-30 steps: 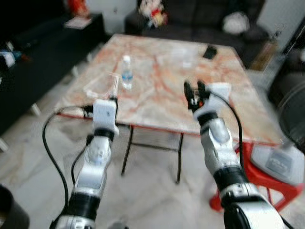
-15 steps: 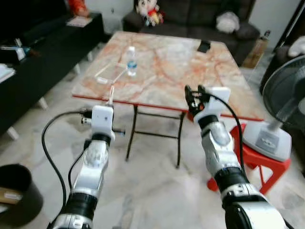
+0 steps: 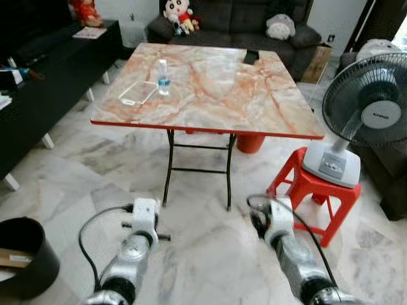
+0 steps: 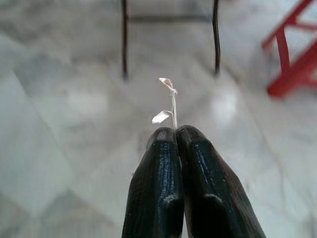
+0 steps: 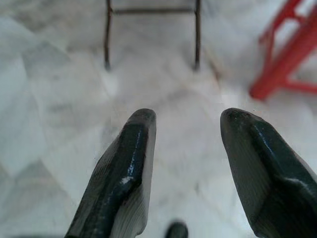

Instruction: Picking trash to rubbish bin

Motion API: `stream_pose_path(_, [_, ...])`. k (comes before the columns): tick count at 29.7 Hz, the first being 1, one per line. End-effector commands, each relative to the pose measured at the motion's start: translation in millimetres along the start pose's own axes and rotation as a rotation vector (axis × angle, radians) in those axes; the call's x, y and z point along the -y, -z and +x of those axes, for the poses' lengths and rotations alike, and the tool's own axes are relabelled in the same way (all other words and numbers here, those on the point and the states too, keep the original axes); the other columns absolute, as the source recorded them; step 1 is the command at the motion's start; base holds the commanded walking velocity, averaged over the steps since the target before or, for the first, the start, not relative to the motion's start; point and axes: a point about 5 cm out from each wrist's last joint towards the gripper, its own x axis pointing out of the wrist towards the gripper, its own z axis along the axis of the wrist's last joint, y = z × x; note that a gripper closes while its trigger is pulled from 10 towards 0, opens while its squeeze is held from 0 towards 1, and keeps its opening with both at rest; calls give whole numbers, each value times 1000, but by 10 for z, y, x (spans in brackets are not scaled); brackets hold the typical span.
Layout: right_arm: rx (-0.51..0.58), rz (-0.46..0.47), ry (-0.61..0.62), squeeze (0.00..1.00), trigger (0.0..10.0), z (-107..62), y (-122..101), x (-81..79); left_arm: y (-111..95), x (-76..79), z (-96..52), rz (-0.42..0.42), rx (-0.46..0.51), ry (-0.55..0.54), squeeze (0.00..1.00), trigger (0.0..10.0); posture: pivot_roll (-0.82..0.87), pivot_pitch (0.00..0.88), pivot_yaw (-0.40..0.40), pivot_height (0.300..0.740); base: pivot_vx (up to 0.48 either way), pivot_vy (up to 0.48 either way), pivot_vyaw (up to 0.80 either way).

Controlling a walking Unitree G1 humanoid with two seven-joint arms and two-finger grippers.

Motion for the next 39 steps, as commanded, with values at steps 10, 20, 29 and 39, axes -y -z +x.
stream_pose_path(10, [-165,15,75,0,10000,-152,443,176,429,-88,-137,-4,-165,-22,0,10000,18,45,-69,740,0,0,0])
stream_pose_path(20, [-224,36,99,0,10000,-245,647,236,655,-134,-244,-1,-229,-33,0,10000,10,39,-59,740,0,0,0])
stream_pose_path(29, [-222,24,86,0,10000,-230,648,177,681,-124,-256,29,-237,-38,0,10000,21,49,-68,740,160,0,262])
stream_pose_path(39, [-230,10,88,0,10000,-228,653,168,642,-111,-239,44,-216,-40,0,10000,28,73,-77,740,317,0,0])
